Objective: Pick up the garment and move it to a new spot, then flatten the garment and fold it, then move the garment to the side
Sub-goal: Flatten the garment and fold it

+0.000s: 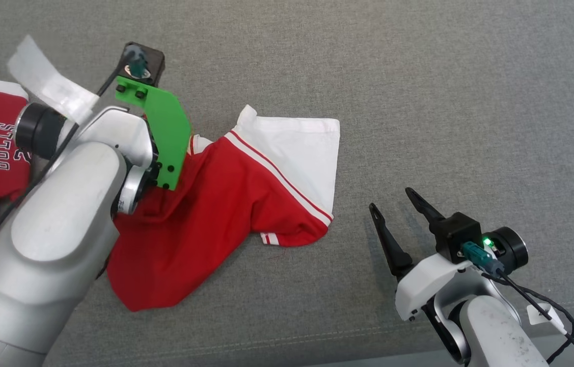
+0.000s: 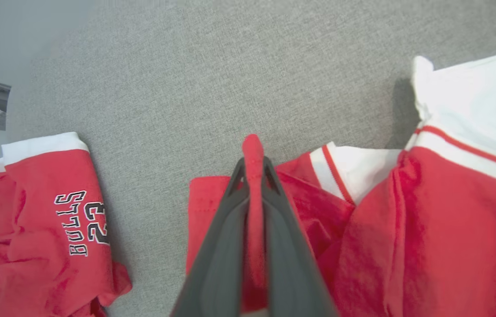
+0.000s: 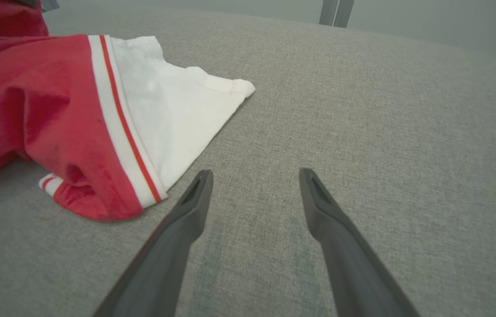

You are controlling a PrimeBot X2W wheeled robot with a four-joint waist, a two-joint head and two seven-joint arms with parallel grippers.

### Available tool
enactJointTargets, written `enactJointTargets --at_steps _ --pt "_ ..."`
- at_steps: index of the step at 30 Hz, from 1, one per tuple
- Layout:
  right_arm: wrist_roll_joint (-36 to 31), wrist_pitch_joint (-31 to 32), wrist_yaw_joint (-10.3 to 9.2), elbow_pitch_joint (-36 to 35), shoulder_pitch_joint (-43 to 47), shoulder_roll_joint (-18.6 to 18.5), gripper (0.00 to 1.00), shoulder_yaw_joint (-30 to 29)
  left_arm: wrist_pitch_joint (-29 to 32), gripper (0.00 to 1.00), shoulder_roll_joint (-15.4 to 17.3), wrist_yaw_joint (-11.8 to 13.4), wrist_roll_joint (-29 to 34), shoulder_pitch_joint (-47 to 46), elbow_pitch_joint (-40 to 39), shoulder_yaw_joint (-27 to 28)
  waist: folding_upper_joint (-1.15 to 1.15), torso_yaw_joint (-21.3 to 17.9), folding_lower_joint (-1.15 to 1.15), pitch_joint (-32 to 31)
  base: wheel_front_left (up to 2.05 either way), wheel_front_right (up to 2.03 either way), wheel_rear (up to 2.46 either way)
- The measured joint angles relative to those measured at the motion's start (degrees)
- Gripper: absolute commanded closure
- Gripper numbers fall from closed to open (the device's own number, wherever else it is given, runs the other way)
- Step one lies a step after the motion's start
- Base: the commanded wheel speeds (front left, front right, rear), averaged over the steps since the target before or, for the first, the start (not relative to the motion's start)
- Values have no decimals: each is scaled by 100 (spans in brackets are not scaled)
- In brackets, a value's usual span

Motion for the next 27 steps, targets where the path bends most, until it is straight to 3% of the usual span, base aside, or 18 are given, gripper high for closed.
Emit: enactJointTargets --at_steps 9,14,20,25,26,27 --pt "5 -5 0 23 -16 -1 0 2 -1652 100 19 641 -446 51 354 1237 0 46 0 -54 0 0 0" --pt "13 -5 0 23 -15 -1 0 -10 -2150 100 48 782 -715 266 647 1670 0 34 0 -40 0 0 0" --pt "20 -5 0 22 -26 -1 0 25 -2864 100 225 1037 -721 348 1063 2053 0 -14 0 -5 0 0 0" --pt "22 -24 0 33 -70 -1 0 53 -3377 100 291 1106 -675 347 1490 2205 0 -92 0 17 0 0 0" --pt "22 -26 0 42 -70 -1 0 60 -3386 62 301 1096 -667 347 1603 2187 0 -106 0 15 0 0 0" --pt "22 -27 0 47 -70 -1 0 60 -3398 0 296 1088 -667 347 1688 2171 0 -119 0 10 0 0 0"
